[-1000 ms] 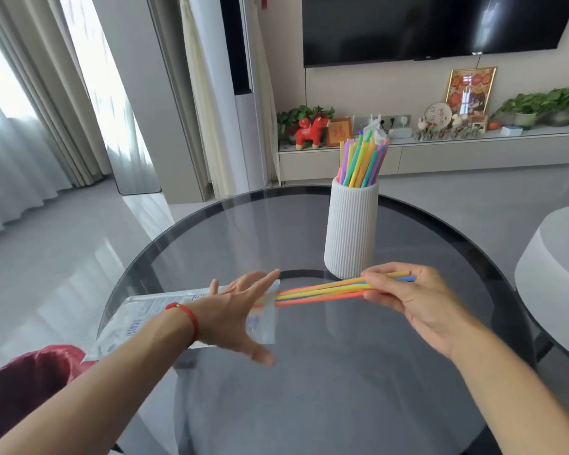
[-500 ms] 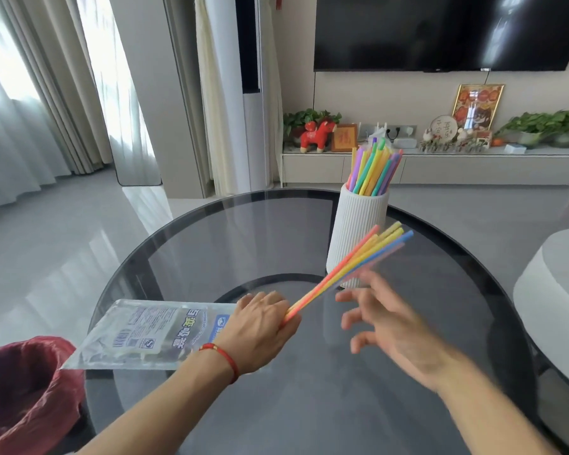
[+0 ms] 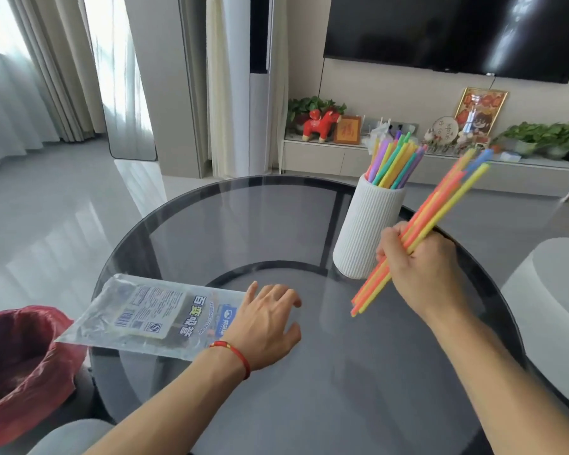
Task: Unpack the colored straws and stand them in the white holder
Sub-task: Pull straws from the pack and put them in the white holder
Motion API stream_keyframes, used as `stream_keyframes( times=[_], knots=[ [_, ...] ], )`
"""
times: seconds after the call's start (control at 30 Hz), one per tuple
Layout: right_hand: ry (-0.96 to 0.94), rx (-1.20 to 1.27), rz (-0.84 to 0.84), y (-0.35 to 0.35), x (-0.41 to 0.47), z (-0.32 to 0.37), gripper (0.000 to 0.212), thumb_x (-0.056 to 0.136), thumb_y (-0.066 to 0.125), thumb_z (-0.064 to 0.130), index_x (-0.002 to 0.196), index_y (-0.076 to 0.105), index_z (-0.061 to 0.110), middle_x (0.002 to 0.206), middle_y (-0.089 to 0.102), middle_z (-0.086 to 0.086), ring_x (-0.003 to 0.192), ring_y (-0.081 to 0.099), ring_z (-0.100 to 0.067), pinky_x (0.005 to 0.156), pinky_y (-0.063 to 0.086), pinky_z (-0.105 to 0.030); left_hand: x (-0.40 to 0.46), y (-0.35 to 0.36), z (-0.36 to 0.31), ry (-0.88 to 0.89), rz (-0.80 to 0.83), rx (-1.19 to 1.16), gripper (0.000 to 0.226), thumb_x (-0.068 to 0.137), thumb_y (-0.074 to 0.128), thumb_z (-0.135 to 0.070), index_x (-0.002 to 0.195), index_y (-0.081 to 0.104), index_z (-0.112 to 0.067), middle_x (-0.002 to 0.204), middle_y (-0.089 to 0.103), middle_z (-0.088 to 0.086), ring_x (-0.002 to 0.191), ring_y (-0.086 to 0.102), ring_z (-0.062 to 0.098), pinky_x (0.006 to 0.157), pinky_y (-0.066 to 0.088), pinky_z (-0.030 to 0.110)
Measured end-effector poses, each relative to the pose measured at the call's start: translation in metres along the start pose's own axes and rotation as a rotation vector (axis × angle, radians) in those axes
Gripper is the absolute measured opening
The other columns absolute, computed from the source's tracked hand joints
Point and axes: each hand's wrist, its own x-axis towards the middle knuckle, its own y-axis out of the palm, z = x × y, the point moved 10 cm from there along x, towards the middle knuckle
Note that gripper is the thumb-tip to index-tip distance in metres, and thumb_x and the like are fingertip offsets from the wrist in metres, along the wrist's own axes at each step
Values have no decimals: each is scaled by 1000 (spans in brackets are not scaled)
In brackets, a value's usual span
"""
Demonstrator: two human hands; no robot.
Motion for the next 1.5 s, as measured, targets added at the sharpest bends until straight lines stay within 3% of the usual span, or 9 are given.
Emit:
stream_keyframes(
  times=[0.13, 0.23, 0.3, 0.4, 0.47, 0.67, 0.87, 1.03, 1.5],
  knots=[
    [54, -31, 178, 42, -25, -23, 66, 91, 35, 47, 70, 59, -11, 60, 63, -28, 60, 63, -42, 60, 54, -49, -4, -3, -10, 11, 9, 70, 28, 94, 44, -36, 118, 50, -22, 126, 55, -5, 124, 47, 17, 120, 15, 50],
    [110, 53, 98, 35, -30, -32, 48, 94, 43, 40, 61, 63, 12, 57, 67, -7, 56, 65, -22, 57, 55, -36, -7, -16, -20, 52, -15, 130, 41, 95, 42, -47, 126, 48, -22, 136, 51, -2, 131, 42, 19, 120, 14, 53],
    [173, 157, 76, 33, -34, -36, 39, 96, 51, 27, 59, 62, 20, 58, 68, 2, 51, 62, -12, 48, 47, -18, -11, -24, -19, 95, 22, 108, 71, 85, 44, -70, 140, 37, -27, 149, 41, 1, 140, 31, 21, 119, 14, 57],
    [376, 407, 172, 53, -49, -42, 39, 96, 55, 14, 58, 63, 16, 59, 66, -7, 47, 52, -15, 43, 41, -25, -24, -23, 9, 83, 265, 82, 126, 53, 51, -93, 152, -5, -38, 164, 11, 6, 152, 1, 24, 119, 2, 65],
    [493, 498, 236, 71, -62, -42, 41, 96, 56, 12, 56, 63, 16, 60, 65, -10, 45, 49, -16, 43, 37, -24, -33, -19, 30, 48, 389, 146, 138, 48, 61, -87, 148, -21, -40, 165, 4, 6, 153, -6, 25, 118, -5, 67],
    [732, 586, 347, 106, -92, -40, 31, 92, 52, 18, 65, 66, 13, 58, 63, -8, 46, 51, -15, 45, 37, -23, -25, -38, 23, 63, 295, 330, 115, 58, 66, -56, 150, 7, -21, 137, 37, -2, 127, 42, 23, 118, 14, 63],
    [1002, 932, 398, 127, -120, -41, 40, 102, 41, 9, 97, 74, -14, 74, 70, -26, 64, 73, -37, 62, 66, -46, -7, -87, -24, 264, 73, 569, 108, 59, 67, -36, 151, 16, -15, 130, 41, 3, 112, 48, 27, 109, 28, 66],
    [1131, 1166, 605, 147, -143, -20, 29, 103, 53, 16, 125, 64, 0, 109, 78, -33, 85, 79, -46, 60, 64, -39, 13, -111, -74, 525, -18, 896, 109, 65, 76, -23, 154, 13, -15, 131, 42, 12, 117, 44, 34, 107, 18, 77],
    [1102, 1273, 472, 156, -134, -18, 18, 99, 66, 12, 111, 73, 1, 83, 78, -19, 62, 72, -21, 43, 46, -23, 15, -100, -79, 544, -72, 1003, 110, 70, 67, -2, 155, -1, -13, 126, 45, 17, 119, 44, 38, 108, 13, 77]
  ],
)
